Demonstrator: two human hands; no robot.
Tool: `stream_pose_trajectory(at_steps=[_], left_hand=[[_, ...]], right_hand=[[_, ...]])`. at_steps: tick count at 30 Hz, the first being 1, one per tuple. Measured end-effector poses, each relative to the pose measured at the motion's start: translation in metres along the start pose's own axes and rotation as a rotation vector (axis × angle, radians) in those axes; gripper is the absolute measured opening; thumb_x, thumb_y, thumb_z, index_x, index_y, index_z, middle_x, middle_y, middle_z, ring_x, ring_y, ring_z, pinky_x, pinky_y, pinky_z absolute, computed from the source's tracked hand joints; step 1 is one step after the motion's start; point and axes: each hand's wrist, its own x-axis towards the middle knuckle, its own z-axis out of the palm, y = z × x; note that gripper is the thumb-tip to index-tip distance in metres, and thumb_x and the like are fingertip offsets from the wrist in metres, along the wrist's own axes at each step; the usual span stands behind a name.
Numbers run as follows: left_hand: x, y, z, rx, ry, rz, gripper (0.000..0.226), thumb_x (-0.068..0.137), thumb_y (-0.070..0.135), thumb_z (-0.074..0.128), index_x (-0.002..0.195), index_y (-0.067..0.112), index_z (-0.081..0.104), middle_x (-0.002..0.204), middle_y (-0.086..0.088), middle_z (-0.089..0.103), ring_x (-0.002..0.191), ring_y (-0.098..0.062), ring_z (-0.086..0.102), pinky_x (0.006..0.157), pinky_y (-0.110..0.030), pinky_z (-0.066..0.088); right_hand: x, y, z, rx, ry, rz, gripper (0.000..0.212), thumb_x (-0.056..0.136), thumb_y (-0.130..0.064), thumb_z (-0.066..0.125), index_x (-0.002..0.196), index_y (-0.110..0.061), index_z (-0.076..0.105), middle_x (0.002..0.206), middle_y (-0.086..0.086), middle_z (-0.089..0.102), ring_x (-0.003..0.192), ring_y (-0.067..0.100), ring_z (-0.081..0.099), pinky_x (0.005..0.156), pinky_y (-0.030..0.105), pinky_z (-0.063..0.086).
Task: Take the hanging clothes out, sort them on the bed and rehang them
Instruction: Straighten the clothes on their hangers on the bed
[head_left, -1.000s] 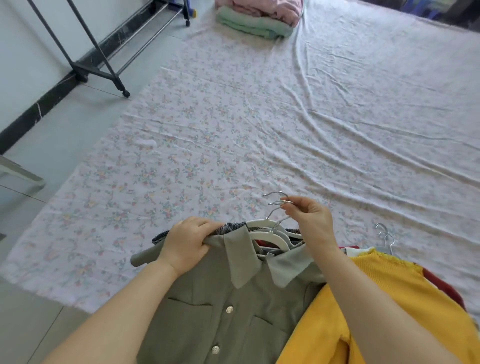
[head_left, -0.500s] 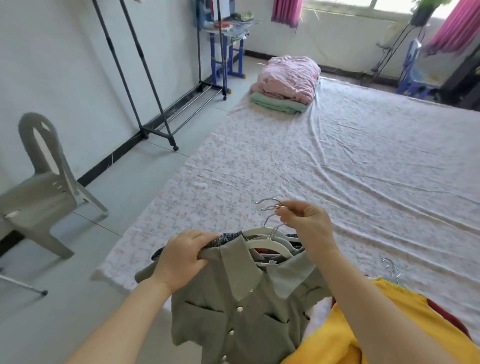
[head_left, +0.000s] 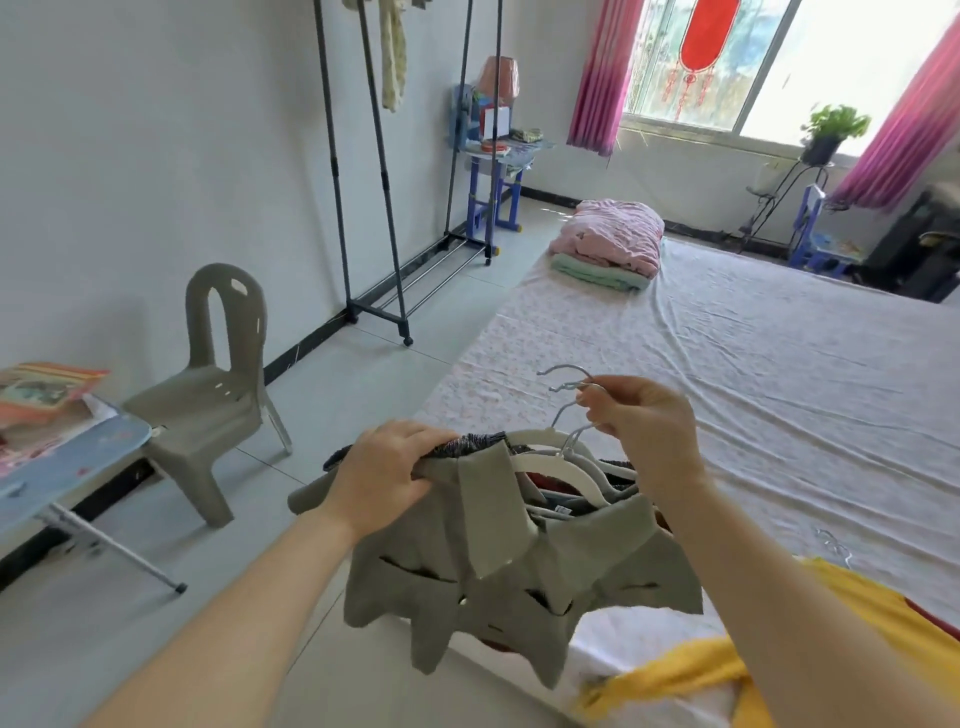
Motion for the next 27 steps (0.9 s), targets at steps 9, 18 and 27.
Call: stream_pose_trajectory(at_steps=[9,18,27], left_hand=[[-0.016,-0.07,-0.058,0.065,-0.102,0.004,0.053,0.072,0.016,0.072,0.122,0.026,0.058,0.12,0.008,0.059,0.113,-0.015,0.05,0.1,-0.036,0.034],[0.001,-0.144,-0.036,-0.024,-0.224,-0.196,0.056,0.074,0.039,0.072,0.126,0.033,0.053,0.122,0.018,0.053,0.115,-0.006,0.043,0.104,-0.029,0.027],[0.054,-0.193,-0.002,-0.114,-0.257,-0.3,0.043,0.08,0.03,0.069,0.122,0.029,0.058,0.118,0.011,0.059,0.113,-0.013,0.049,0.1,-0.034,0.036]], right_hand=[[-0.013,-0.001,0.084,0.034,0.071,0.059,0.023,0.079,-0.007,0.069,0.064,-0.025,0.071,0.064,0.002,0.068,0.055,0.012,0.055,0.062,0.029,0.051],[0.056,0.027,0.154,-0.103,0.014,0.132,0.031,0.079,-0.01,0.069,0.057,-0.031,0.069,0.053,-0.006,0.064,0.053,0.011,0.057,0.069,0.036,0.054],[0.109,0.044,0.18,-0.225,0.037,0.184,0.017,0.081,-0.014,0.068,0.072,-0.028,0.071,0.056,-0.012,0.065,0.057,0.008,0.061,0.066,0.028,0.052]])
